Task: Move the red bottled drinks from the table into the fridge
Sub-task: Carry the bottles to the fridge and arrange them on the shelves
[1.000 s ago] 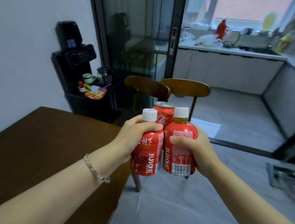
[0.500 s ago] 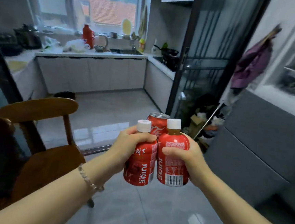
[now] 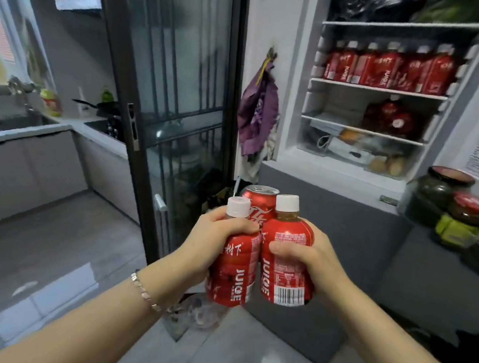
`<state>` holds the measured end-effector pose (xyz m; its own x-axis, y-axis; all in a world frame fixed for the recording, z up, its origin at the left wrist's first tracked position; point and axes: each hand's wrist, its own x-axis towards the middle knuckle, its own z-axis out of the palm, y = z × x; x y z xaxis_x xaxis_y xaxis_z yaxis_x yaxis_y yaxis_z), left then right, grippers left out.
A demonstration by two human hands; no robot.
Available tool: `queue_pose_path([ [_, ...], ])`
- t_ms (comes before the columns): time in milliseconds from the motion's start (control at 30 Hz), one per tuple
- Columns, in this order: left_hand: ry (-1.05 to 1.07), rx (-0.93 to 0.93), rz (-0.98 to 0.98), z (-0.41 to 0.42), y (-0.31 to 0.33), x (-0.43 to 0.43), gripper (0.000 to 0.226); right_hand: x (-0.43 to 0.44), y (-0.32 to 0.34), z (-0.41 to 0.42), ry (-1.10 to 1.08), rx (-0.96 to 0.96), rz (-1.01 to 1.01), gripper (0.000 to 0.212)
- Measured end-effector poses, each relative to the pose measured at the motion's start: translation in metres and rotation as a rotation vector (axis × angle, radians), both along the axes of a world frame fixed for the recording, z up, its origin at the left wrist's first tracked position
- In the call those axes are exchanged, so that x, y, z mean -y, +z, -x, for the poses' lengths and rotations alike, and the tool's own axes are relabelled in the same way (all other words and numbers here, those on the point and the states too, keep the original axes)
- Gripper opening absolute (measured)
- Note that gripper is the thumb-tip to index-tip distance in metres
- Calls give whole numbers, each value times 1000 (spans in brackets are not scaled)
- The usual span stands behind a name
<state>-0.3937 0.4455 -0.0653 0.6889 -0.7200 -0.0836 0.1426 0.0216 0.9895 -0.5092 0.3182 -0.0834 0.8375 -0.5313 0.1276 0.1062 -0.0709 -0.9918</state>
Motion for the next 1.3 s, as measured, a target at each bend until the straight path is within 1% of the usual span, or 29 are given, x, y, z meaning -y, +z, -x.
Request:
queue_pose_path([
  [100, -131, 29, -6, -39, 9, 76, 26, 64, 7, -26, -84, 19, -17, 76],
  [133, -141, 29, -6, -42, 12, 82, 29, 68, 10, -27, -84, 24, -15, 75],
  [233, -221, 16, -3, -75, 13, 169, 29, 144, 11, -51, -157, 37, -44, 71],
  [333, -255, 38, -3, -98, 17, 242, 40, 213, 17, -73, -176, 44, -31, 69],
  [367, -271, 38, 15, -109, 19, 280, 39, 249, 21, -83, -180, 58, -30, 69],
  [433, -282, 45, 16, -121, 25, 313, 35, 278, 28, -94, -178, 61, -29, 67],
  [533, -301, 51, 17, -146, 37, 385, 35, 345, 42, -116, -203, 90, -54, 50],
  [633, -339, 57, 10, -173, 52, 450, 32, 406, 57, -144, -233, 109, -83, 44],
  [733, -374, 55, -13, -202, 62, 508, 37, 459, 65, -171, -271, 110, -111, 46],
  [833, -440, -5, -40, -231, 71, 559, 26, 504, 67, -198, -337, 84, -159, 55],
  [900, -508, -47, -104, -248, 77, 590, 23, 529, 70, -213, -384, 54, -223, 62],
  [967, -580, -71, -178, -260, 88, 613, 20, 548, 76, -223, -381, 23, -267, 64],
  [1033, -628, -66, -232, -276, 105, 642, 22, 572, 89, -235, -384, 23, -283, 53],
  [1133, -677, -4, -342, -295, 129, 683, 31, 607, 112, -250, -393, 29, -284, 20],
  [1167, -694, 11, -381, -298, 134, 693, 36, 615, 118, -253, -398, 11, -289, 15],
  [1233, -697, 18, -414, -302, 134, 708, 38, 627, 124, -259, -407, -47, -316, 16],
  [1300, -682, 19, -401, -304, 130, 714, 34, 634, 127, -262, -441, -98, -355, 19],
])
